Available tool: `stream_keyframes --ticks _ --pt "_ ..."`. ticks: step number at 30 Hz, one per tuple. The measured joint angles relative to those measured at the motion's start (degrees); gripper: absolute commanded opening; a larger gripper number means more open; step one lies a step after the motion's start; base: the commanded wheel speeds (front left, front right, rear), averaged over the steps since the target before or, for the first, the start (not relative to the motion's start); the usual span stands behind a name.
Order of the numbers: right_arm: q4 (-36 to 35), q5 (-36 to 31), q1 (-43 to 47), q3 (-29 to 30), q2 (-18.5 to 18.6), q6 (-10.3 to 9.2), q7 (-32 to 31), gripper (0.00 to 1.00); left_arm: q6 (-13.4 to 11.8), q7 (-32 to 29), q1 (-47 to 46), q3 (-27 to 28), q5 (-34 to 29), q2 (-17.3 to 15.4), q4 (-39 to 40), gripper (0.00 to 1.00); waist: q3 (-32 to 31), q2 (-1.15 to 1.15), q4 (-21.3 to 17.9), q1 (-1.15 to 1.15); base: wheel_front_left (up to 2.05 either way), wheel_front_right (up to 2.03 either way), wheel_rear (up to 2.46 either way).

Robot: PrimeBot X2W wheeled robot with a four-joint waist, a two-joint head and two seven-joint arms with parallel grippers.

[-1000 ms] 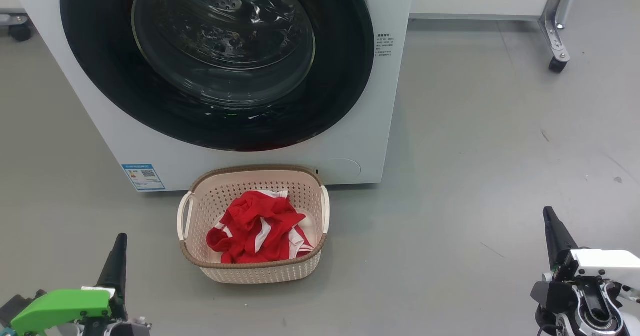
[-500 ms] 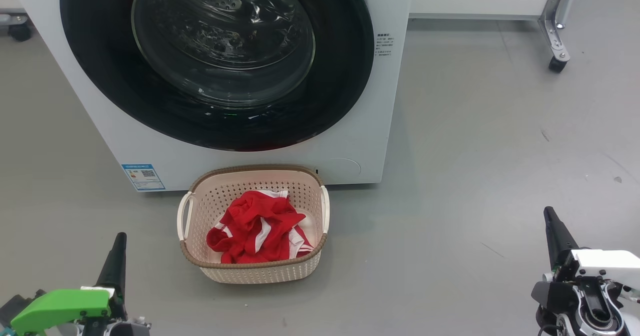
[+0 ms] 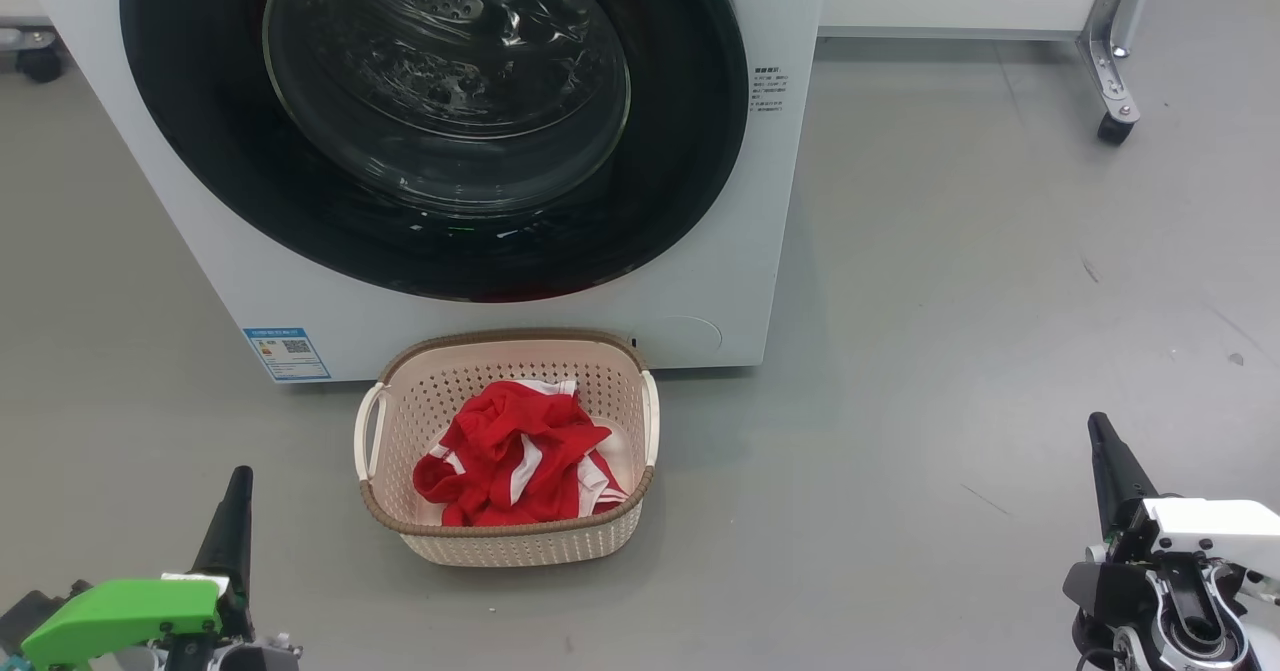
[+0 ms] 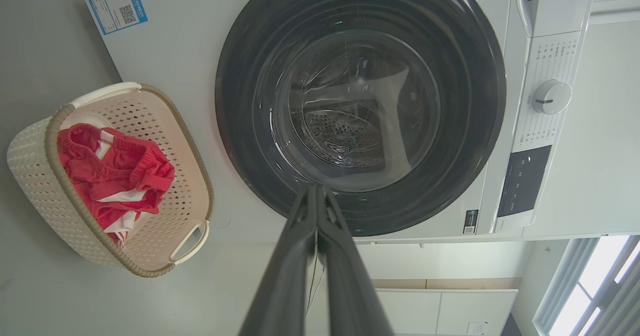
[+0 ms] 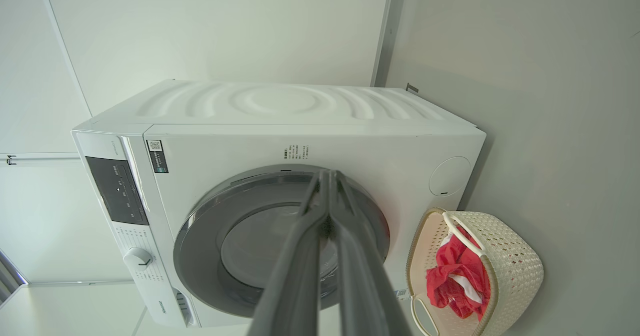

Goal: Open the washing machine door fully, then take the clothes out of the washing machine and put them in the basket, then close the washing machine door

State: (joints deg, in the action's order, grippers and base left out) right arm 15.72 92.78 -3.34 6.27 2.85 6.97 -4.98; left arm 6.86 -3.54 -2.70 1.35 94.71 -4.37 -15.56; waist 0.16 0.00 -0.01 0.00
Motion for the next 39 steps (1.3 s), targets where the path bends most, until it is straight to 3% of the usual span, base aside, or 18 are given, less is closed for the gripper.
stream_keyframes --ticks 39 --pt "0.00 0.00 0.00 0.14 0.00 0.00 -0.01 0.00 0.02 -0.42 -0.30 0.13 0.00 0.08 -0.36 0.00 -0.01 0.00 0.01 0.00 0.00 0.00 0.00"
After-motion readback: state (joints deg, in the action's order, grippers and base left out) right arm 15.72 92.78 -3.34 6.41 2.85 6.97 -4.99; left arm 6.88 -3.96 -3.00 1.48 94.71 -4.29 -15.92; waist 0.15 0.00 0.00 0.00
